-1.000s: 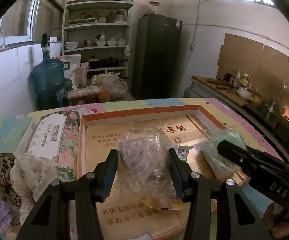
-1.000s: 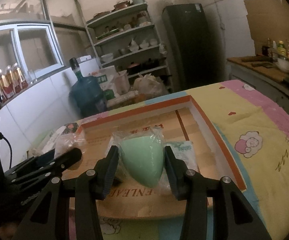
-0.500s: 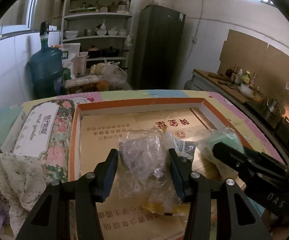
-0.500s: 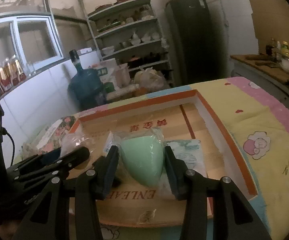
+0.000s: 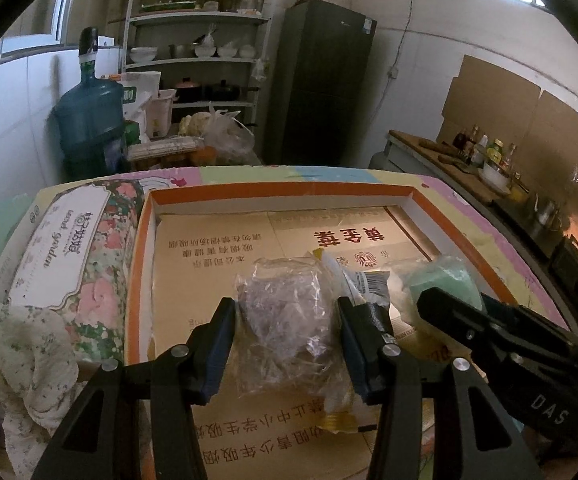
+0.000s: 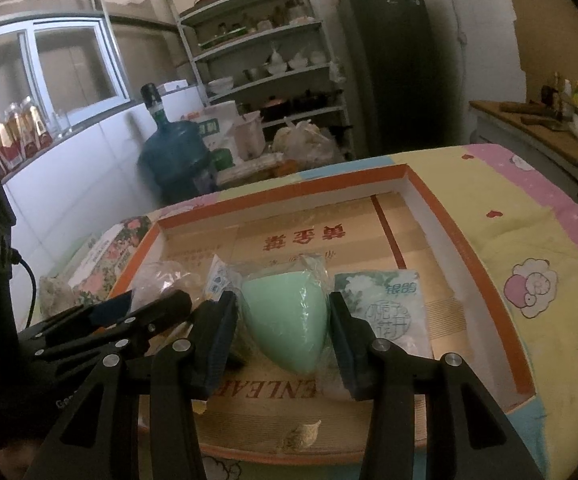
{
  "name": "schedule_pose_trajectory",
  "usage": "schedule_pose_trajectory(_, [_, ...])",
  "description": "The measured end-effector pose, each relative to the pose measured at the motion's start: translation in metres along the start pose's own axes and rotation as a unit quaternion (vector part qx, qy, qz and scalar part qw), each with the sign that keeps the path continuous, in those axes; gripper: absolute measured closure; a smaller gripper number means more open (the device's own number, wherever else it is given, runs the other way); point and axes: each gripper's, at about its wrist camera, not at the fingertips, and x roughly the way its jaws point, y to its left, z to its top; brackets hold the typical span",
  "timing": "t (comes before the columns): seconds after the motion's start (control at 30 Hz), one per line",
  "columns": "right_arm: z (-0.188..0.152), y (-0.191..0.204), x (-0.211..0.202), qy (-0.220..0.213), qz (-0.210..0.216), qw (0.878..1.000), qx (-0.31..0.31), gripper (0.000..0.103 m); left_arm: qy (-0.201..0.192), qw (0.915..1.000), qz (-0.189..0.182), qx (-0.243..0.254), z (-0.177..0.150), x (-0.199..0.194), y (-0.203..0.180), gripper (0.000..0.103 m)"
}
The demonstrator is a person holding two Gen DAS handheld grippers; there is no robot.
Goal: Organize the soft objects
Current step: 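Lower both items into the box and open both grippers, then lift both tools away from the items in the box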
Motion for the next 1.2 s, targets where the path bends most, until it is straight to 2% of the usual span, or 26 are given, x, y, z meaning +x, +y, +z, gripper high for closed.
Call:
schedule_pose_trajectory(0.43, [0.0, 0.001, 0.003, 0.009, -0.005, 1.0, 0.001, 0.051, 0.004, 0.9999, -0.015, -0.004, 0.001, 0.002, 0.0, 0.05])
schedule_pose_trajectory(0.63, [-0.001, -0.001, 0.002, 0.008, -0.003, 1.0, 0.007, 0.047, 0.003, 0.9998, -0.021, -0.004, 0.002, 0.0, 0.0, 0.044])
schedule_pose_trajectory(0.77, [-0.001, -0.002, 0.0, 0.003, -0.004, 1.0, 0.01, 0.043, -0.005, 1.0, -0.005, -0.003, 0.002, -0.006, 0.0, 0.034])
schedule_pose_trajectory(0.97, [-0.001, -0.006, -0.008, -0.012, 0.0, 1.0, 0.02, 0.033, -0.02, 0.9997, -0.007, -0.01, 0.003, -0.015, 0.003, 0.026])
schedule_pose_trajectory(1.2, [0.0, -0.002, -0.019, -0.031, -0.002, 0.999, 0.017, 0.031, -0.037, 0.9993, -0.001, -0.003, 0.005, -0.027, 0.003, 0.022])
